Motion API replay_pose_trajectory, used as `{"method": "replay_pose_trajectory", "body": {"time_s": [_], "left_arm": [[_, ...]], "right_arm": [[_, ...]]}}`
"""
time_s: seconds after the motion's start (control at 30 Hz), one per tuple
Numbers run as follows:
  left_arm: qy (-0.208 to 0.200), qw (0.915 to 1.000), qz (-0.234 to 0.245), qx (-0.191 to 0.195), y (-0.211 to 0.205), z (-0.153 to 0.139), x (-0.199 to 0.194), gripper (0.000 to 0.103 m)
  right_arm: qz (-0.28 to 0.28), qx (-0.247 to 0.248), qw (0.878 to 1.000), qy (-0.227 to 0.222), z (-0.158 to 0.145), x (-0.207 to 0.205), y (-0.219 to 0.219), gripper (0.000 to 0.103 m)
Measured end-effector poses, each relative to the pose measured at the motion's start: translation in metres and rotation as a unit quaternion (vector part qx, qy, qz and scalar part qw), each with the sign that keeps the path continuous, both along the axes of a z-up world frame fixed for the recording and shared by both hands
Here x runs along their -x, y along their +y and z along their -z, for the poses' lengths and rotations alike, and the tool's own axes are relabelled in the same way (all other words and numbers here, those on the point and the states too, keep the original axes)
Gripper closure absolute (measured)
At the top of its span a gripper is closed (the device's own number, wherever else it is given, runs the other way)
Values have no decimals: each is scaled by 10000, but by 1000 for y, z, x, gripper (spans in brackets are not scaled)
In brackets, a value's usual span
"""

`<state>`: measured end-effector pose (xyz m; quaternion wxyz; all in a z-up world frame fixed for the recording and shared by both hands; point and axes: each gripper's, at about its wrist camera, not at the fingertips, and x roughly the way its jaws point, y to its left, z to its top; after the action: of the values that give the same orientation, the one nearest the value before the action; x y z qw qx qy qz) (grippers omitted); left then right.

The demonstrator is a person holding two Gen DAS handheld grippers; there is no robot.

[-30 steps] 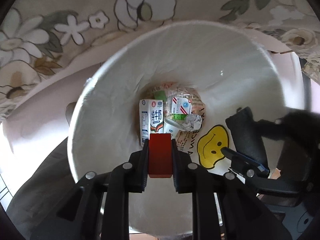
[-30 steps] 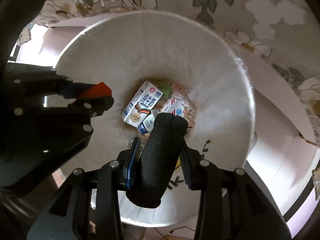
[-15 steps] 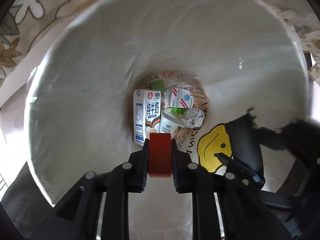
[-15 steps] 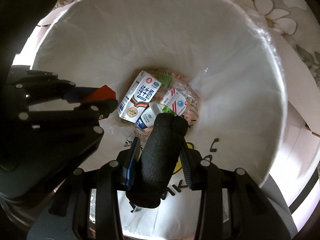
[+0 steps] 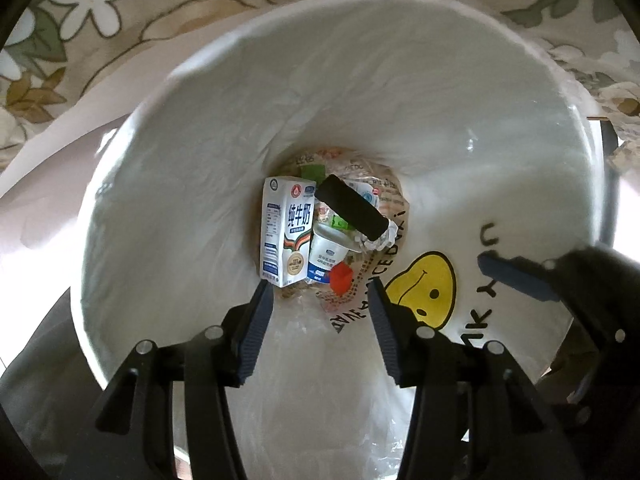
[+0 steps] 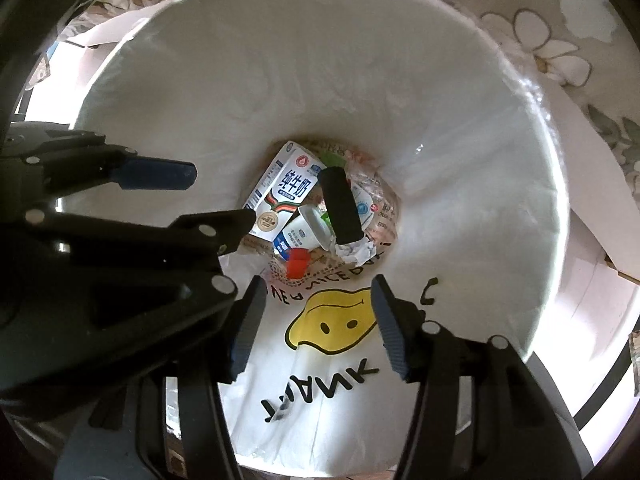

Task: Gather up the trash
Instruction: 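Open both tools to drop the tube and block into the bin, then raise both open tools up away from the bin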

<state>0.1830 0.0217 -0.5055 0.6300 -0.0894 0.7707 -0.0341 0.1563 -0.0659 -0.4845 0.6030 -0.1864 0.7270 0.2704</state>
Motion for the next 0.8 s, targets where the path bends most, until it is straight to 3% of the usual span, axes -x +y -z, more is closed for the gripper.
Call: {"method": "replay_pose_trajectory", "body": {"time_s": [0.33, 0.57, 0.8], "left_arm": [[-307, 9993, 34, -193, 3, -28, 7, 51], [-836, 9954, -29, -477, 10, -83, 15, 51], [-1420, 9886, -312, -395, 22, -153, 24, 51]], "right_arm": [[-88, 156, 9994, -312, -18, 2, -7, 47], [39, 96, 9984, -553, -57, -3, -20, 47], [42, -73, 9942, -1073, -124, -1, -26, 47]]}}
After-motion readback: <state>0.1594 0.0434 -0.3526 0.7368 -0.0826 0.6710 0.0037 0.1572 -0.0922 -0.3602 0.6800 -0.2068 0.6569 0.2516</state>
